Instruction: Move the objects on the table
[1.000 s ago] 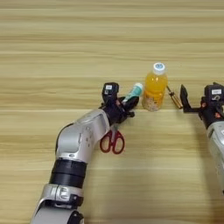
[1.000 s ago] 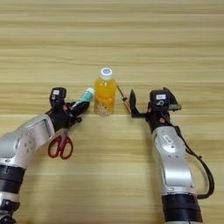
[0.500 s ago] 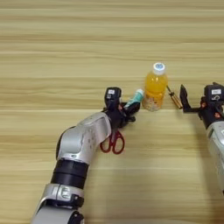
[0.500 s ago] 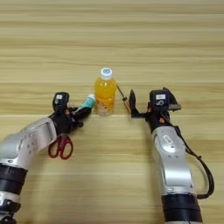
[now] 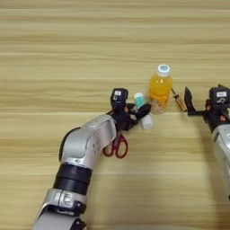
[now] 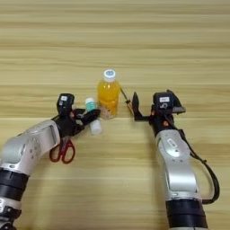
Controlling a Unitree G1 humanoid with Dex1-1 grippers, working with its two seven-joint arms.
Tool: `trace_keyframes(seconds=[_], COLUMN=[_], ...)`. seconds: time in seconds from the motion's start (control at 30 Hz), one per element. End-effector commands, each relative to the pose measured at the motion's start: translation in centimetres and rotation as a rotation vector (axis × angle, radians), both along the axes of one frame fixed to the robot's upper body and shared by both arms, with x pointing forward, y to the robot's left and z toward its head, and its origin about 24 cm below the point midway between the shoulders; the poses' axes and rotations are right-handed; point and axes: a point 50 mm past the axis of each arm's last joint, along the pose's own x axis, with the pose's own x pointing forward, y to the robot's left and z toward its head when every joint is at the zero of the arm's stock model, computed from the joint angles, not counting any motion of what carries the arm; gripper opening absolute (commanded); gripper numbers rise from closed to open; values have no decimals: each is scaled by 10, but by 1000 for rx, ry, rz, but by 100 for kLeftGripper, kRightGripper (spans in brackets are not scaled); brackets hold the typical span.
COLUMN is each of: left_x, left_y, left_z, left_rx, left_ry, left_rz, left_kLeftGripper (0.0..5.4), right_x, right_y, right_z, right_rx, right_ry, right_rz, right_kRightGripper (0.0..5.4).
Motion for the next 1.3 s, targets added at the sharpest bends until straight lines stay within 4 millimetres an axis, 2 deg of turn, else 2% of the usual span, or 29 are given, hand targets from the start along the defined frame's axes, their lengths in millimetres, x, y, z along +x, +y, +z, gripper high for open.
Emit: trace_keyframes(seconds=[0.03, 0.27, 0.57, 0.93, 1.3], left_x=[3, 10, 8, -6, -24], left_y=[8, 27, 41, 58, 79], left_z=[2, 16, 17, 18, 14], left_rx=[44, 140, 161, 263, 303], left_ry=[-41, -201, -219, -284, -259], left_rz=[43, 117, 146, 52, -9], left_kLeftGripper=[386, 454, 539, 539, 539], right_x=[1, 1, 2, 4, 5], right_y=[2, 3, 4, 6, 9], right_z=[2, 3, 3, 3, 4], right_rx=[-1, -1, -2, -1, 0], right_ry=[-7, -9, -10, -10, -13], right_rz=[5, 4, 1, -1, -5], right_kRightGripper=[540, 540, 540, 540, 540])
